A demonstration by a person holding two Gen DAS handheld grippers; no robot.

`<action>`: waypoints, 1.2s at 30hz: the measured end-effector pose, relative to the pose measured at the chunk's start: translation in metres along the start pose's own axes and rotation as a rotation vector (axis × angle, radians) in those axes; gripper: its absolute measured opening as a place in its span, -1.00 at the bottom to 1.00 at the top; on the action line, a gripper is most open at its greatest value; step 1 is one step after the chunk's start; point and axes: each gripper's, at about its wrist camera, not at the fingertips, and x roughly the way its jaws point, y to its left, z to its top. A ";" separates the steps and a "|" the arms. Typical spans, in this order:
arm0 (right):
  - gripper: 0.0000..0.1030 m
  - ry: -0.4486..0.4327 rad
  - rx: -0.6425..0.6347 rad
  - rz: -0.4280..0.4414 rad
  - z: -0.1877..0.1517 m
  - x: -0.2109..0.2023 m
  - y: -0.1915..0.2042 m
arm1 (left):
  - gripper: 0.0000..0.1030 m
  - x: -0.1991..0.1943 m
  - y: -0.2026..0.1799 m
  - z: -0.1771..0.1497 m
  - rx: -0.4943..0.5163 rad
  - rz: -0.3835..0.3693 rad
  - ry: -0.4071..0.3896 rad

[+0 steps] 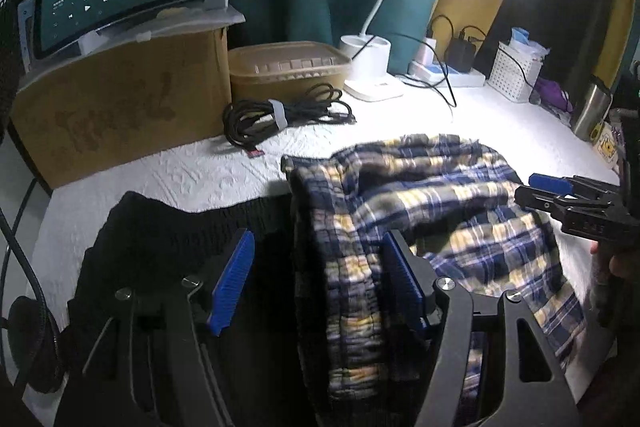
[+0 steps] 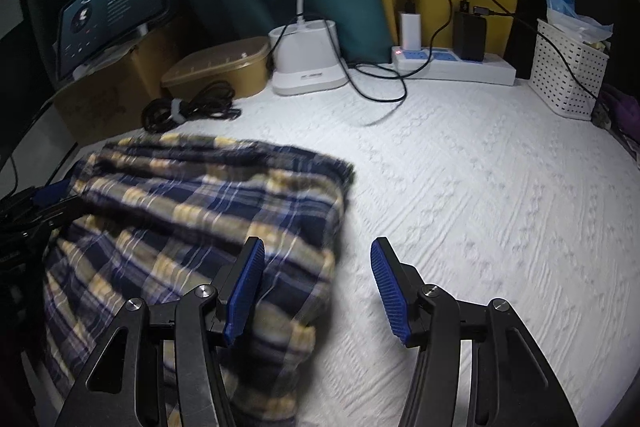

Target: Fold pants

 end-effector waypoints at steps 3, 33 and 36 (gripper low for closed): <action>0.13 -0.001 -0.025 0.002 -0.007 -0.003 0.008 | 0.30 0.001 0.001 -0.003 -0.005 0.003 0.008; 0.13 0.047 -0.052 -0.009 -0.051 -0.017 0.009 | 0.32 -0.006 -0.010 -0.031 -0.037 -0.003 0.081; 0.13 0.042 -0.052 -0.017 -0.054 -0.021 0.008 | 0.32 -0.018 -0.012 -0.030 -0.035 -0.002 0.045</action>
